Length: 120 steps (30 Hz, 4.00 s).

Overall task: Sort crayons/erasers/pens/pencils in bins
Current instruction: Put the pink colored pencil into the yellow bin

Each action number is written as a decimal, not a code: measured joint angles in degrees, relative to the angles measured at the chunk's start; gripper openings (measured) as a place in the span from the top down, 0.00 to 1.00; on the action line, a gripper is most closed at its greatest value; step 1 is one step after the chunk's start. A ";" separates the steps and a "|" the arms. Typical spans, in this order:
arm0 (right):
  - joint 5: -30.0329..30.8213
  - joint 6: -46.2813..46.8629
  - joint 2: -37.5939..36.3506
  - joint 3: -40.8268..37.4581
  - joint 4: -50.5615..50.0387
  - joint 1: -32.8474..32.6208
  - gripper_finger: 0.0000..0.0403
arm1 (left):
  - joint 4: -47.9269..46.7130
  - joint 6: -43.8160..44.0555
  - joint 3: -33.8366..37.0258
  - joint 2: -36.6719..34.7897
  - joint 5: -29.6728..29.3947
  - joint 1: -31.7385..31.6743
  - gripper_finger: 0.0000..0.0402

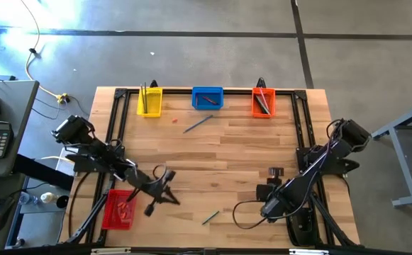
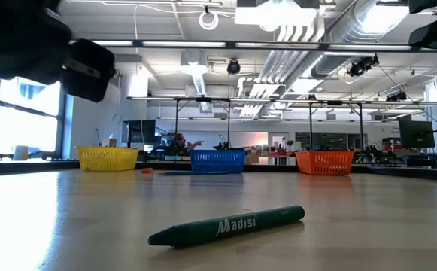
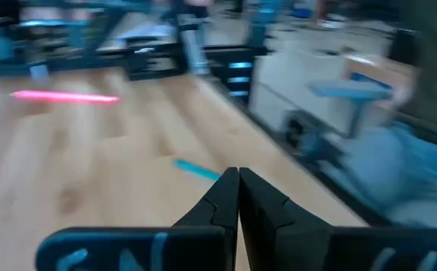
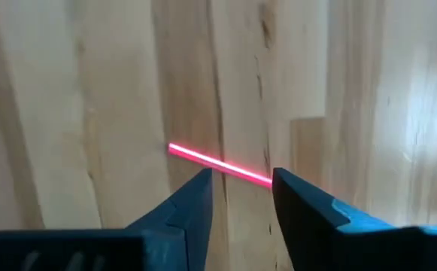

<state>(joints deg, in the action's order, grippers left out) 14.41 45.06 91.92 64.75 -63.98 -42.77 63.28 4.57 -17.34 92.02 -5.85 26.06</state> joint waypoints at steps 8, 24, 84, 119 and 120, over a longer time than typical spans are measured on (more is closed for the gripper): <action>2.36 6.01 0.00 0.00 -2.80 -2.80 0.65 | 0.30 -0.29 1.00 -0.14 -0.37 3.16 1.00; 6.47 57.12 -1.13 -6.91 -5.60 -3.43 0.65 | 4.26 6.29 2.80 -0.14 -7.25 3.57 1.00; 8.66 63.17 1.42 -22.40 17.05 3.39 0.62 | 3.83 6.81 0.96 -0.14 -7.87 4.73 1.00; 16.36 39.68 -0.50 -22.53 30.99 6.06 0.97 | 3.83 11.78 0.49 -0.14 -11.10 4.73 0.96; 17.19 38.52 -0.89 -22.52 32.07 6.06 0.97 | 3.83 11.77 0.04 -0.14 -11.47 4.70 0.94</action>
<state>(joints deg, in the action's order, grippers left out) 31.61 83.57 91.03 42.23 -31.92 -36.71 67.11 16.34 -17.30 91.88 -17.32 30.75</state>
